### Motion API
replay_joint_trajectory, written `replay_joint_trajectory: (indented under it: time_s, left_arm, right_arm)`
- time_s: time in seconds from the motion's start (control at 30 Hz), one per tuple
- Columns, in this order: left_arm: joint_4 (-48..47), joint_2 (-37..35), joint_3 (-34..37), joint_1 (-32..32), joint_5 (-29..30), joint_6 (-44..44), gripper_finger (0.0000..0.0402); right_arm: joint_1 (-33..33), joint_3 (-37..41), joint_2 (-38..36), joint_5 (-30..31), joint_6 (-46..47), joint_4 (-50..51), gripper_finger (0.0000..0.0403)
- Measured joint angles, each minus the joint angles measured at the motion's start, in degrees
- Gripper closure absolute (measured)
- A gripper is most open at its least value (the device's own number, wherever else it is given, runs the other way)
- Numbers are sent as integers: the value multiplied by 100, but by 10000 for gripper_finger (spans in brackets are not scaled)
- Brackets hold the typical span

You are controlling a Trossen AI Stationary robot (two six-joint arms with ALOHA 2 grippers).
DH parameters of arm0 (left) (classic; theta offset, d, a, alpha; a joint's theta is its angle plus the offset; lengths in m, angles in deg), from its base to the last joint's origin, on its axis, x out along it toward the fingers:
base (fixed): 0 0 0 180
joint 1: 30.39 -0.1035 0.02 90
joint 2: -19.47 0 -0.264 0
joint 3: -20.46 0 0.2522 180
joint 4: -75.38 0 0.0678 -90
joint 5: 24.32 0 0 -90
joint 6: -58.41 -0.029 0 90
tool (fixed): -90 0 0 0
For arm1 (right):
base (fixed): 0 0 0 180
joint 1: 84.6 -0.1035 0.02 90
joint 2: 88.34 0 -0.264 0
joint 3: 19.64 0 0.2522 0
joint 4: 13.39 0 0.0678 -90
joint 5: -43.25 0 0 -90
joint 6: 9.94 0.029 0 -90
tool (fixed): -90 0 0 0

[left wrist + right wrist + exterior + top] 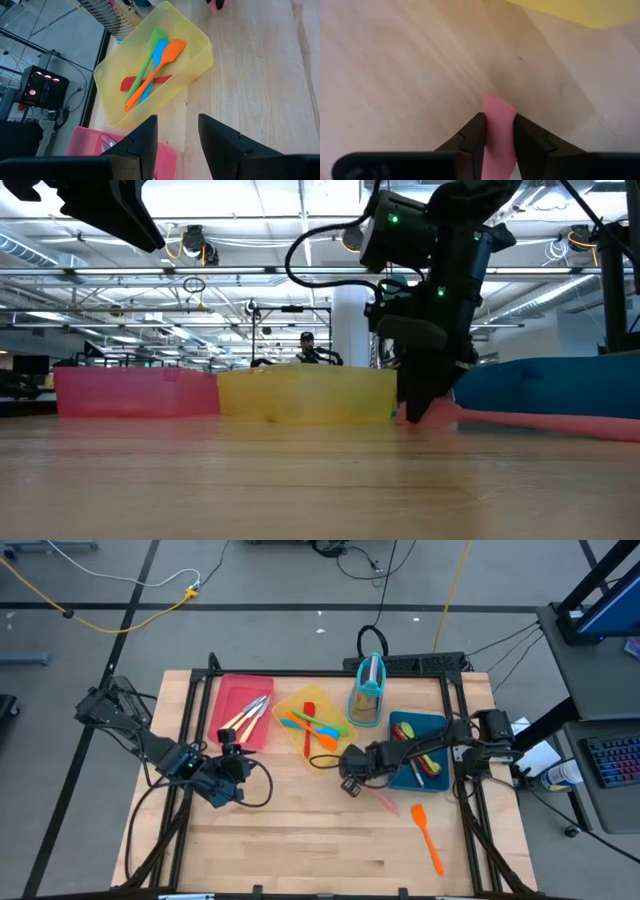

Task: Pick & Place Kitchen Items
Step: Put the pink spatula into the yellow bin

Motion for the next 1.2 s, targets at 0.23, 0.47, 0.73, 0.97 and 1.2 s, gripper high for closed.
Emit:
replay_joint_trajectory:
  time_s: [0.23,0.47,0.73,0.97,1.2]
  left_arm:
    - [0,0,0,0,-2,2,256]
    - [-2,-2,0,1,-2,-4,256]
    - [-4,-2,0,0,-28,85,256]
    - [-4,-2,0,-3,-31,86,256]
    - [9,2,0,-4,-35,81,256]
  right_arm:
    - [-325,9,-72,-101,-150,-511,348]
    - [-438,2,-79,148,-430,-522,387]
    - [-466,-11,-224,9,-833,-824,383]
    - [-470,-17,-739,-153,-1731,-1727,382]
    - [-470,-19,-957,-162,-5025,-3173,381]
